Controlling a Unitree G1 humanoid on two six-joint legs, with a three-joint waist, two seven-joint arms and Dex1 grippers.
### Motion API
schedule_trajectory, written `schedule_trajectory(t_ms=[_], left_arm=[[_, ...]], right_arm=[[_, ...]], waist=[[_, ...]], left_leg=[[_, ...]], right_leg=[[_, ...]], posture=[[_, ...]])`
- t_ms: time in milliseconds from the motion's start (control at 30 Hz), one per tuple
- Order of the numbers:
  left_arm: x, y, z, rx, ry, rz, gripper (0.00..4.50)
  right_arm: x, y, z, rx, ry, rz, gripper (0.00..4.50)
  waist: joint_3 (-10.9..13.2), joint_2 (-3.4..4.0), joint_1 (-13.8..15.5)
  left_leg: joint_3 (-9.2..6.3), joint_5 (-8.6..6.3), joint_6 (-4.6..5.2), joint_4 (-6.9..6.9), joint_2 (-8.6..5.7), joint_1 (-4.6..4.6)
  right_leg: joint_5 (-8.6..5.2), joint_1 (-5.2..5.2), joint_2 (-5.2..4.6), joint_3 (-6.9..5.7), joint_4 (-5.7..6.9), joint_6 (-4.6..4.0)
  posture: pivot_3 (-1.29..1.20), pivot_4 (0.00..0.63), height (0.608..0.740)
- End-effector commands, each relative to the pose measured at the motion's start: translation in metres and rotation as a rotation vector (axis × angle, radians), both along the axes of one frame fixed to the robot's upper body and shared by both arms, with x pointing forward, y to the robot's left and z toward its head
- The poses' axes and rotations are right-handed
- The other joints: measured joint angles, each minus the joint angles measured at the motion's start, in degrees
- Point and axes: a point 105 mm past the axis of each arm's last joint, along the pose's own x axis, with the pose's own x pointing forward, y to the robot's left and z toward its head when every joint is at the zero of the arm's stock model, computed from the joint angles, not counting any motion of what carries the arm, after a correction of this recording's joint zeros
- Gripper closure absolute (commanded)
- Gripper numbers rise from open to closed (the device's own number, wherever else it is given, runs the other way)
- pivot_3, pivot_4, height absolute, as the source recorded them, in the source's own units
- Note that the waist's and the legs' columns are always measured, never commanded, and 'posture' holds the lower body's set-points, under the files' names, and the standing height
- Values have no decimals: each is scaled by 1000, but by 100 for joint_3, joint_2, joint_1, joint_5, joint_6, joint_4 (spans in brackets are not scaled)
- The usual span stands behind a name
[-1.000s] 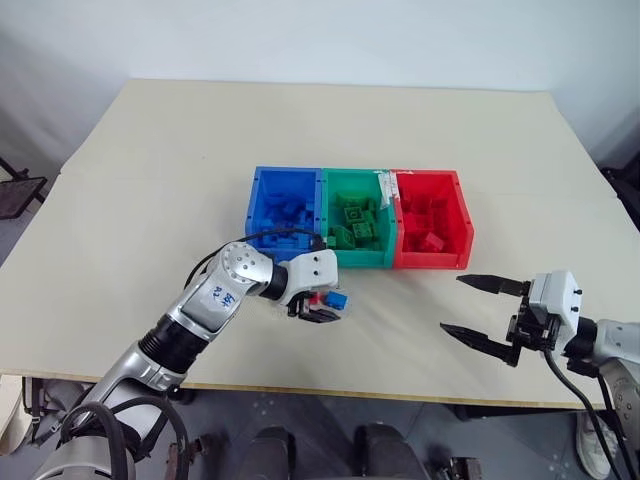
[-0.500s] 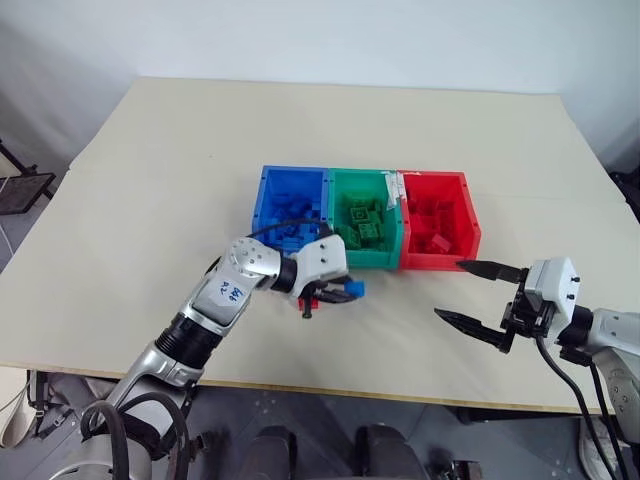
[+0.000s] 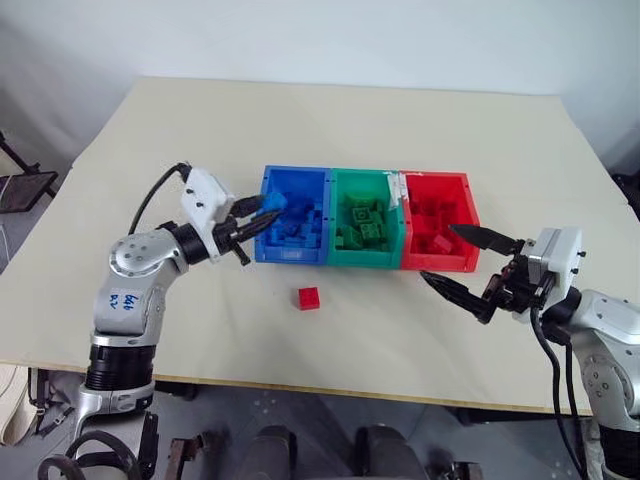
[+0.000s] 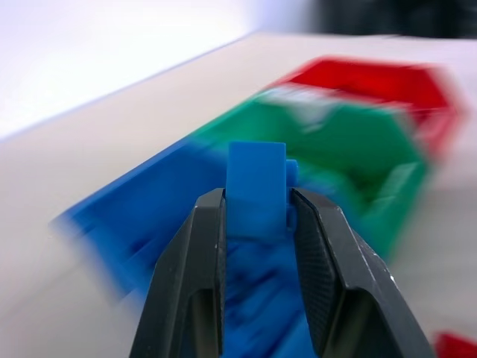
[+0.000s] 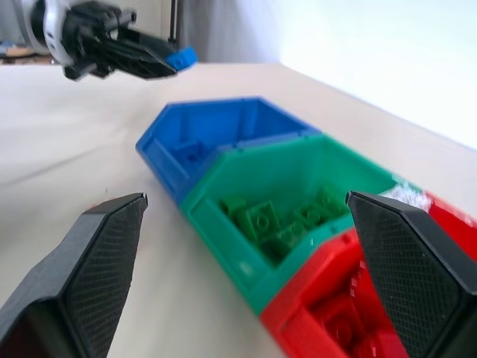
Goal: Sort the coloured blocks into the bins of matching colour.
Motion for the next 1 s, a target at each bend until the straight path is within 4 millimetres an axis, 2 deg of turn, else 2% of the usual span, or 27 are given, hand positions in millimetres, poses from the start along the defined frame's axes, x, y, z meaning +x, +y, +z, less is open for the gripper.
schedule_trajectory(t_ms=[33, 67, 133, 267, 400, 467, 533, 600, 667, 767, 900, 933, 1000], left_arm=[[6, -6, 7, -77, 25, -7, 3578], [7, -9, 7, -82, 35, -25, 3578], [6, -15, 6, -101, 55, -63, 2864], [0, -21, 9, -100, 26, -112, 1776], [-1, -5, 3, -61, 25, -50, 515], [-9, 15, 0, -35, 13, -11, 50], [-19, 31, -3, 2, -8, 4, 50], [-41, 50, -6, 77, -99, -14, 50], [-53, 61, -12, 124, -132, -16, 50], [-86, 99, -35, 161, -33, 26, 50], [-109, 128, -46, 174, 13, 110, 50], [-114, 133, -48, 163, 29, 124, 50], [-120, 123, -55, 146, 64, 80, 50]], right_arm=[[-1, 1, 2, -3, -29, 11, 0], [-1, 1, 1, -5, -28, 12, 0], [1, 0, 0, -7, -28, 12, 0], [5, -1, -4, -6, -27, 16, 0], [7, 0, -7, -9, -25, 29, 0], [8, 0, -9, -21, -25, 44, 0], [9, -1, -11, -39, -22, 60, 0], [8, -1, -15, -71, -13, 87, 0], [8, -2, -19, -92, -9, 103, 0], [4, -3, -33, -169, 13, 161, 0], [3, -6, -42, -218, 28, 194, 0], [2, -8, -44, -229, 33, 200, 0], [2, -10, -49, -244, 52, 211, 0]], waist=[[0, 0, -1], [0, 0, -10], [0, 0, -21], [0, 0, -62], [0, 0, -116], [0, 0, -177], [0, 0, -204], [0, 1, -238], [1, 1, -239], [2, 3, -238], [4, 5, -199], [4, 6, -181], [5, 7, -152]], left_leg=[[0, -2, 4, -1, -3, -1], [0, -3, 6, -1, -7, -2], [0, -4, 8, -1, -11, -6], [1, -4, 8, -5, -11, -7], [2, -3, 6, -4, -8, -6], [2, -3, 5, -4, -4, -6], [1, -3, 5, -9, -1, -1], [1, -3, 3, -14, 4, 0], [-1, -3, 2, -19, 4, 2], [-2, -5, 3, -22, 3, 3], [-12, -6, 4, -25, 1, 2], [-20, -6, 4, -24, 1, 3], [-31, -6, 4, -25, 1, 4]], right_leg=[[1, 0, 0, 0, -1, 2], [1, -1, 0, -2, -1, 3], [3, -4, -1, -5, -2, 5], [3, -6, 0, -9, -6, 6], [3, -6, 0, -9, -6, 6], [3, -6, -2, -8, -6, 6], [3, -8, -5, 2, -8, 6], [3, -10, -6, 3, -14, 5], [3, -9, -14, 3, -19, 5], [3, -3, -22, 9, -28, 5], [3, 4, -31, 22, -35, 4], [3, 8, -33, 22, -37, 3], [2, 17, -35, 18, -43, 2]], posture=[[0, 150, 740], [0, 150, 740], [0, 150, 740], [0, 150, 740], [0, 150, 740], [0, 150, 740], [0, 150, 740], [0, 150, 740], [0, 150, 740], [0, 150, 740], [0, 150, 740], [0, 150, 740], [0, 150, 740]])
